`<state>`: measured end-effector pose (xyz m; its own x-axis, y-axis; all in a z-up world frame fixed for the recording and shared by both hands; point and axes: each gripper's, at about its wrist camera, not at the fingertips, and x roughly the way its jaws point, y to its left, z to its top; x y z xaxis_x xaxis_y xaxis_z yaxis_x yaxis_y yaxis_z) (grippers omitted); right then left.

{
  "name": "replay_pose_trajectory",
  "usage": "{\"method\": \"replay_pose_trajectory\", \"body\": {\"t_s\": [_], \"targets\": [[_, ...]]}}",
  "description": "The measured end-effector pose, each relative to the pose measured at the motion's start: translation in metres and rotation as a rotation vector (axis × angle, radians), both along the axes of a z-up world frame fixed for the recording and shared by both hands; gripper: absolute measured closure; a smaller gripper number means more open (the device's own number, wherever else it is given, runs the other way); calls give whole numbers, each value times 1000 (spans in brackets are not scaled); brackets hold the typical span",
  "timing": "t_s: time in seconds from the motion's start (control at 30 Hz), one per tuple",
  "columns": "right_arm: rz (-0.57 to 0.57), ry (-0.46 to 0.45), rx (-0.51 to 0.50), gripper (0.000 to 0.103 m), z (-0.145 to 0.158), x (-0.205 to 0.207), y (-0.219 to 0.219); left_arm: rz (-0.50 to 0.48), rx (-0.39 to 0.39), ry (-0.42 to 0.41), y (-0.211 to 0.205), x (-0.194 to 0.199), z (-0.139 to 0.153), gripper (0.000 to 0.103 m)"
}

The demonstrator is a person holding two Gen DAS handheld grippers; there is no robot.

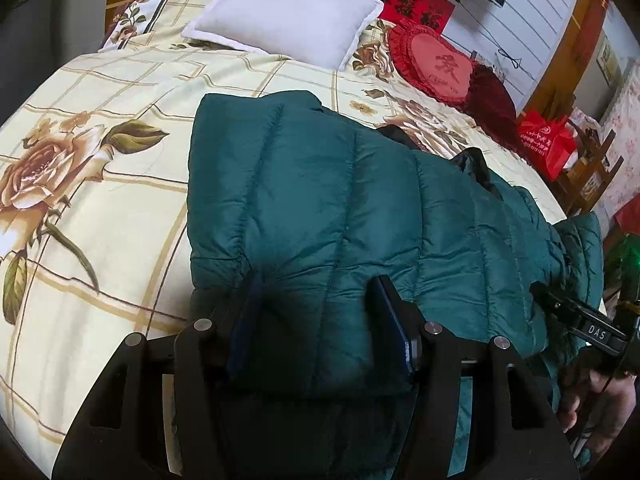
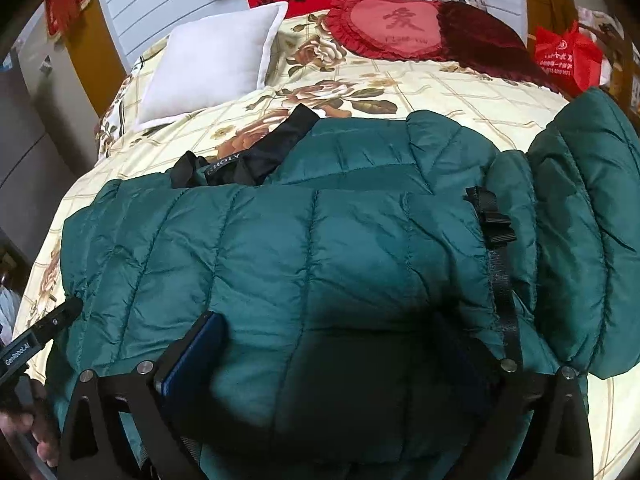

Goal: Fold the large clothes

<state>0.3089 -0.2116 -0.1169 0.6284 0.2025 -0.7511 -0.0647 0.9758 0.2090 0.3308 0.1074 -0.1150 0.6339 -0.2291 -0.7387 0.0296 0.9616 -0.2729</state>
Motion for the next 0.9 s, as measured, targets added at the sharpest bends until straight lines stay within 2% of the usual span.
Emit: {"method": "replay_pose_trajectory", "body": {"t_s": [0.23,0.37,0.5,0.57,0.6,0.67,0.8,0.9], "targets": [[12,-13,-55,0,3,-6,8,-10,10,-15,-3,0,1,40],[16,-21,-13,1,8,-8,1,23,55,-27,-7,-4,11,40],[-46,-117,23,1,38,-22,3,42,54,-74,-7,-6,30,40],[-34,-164,36,1,54,-27,16,47,96,-42,-10,-1,26,40],[-25,-159,23,1,55,-27,24,37,115,-6,-12,3,17,40],[13,-115,-12,1,50,-22,46,33,142,3,-14,2,6,40],[56,23,-122,0,11,-5,69,34,187,-3,-21,1,5,39],[79,10,-83,0,3,-5,61,34,186,-1,-21,1,3,39]]}}
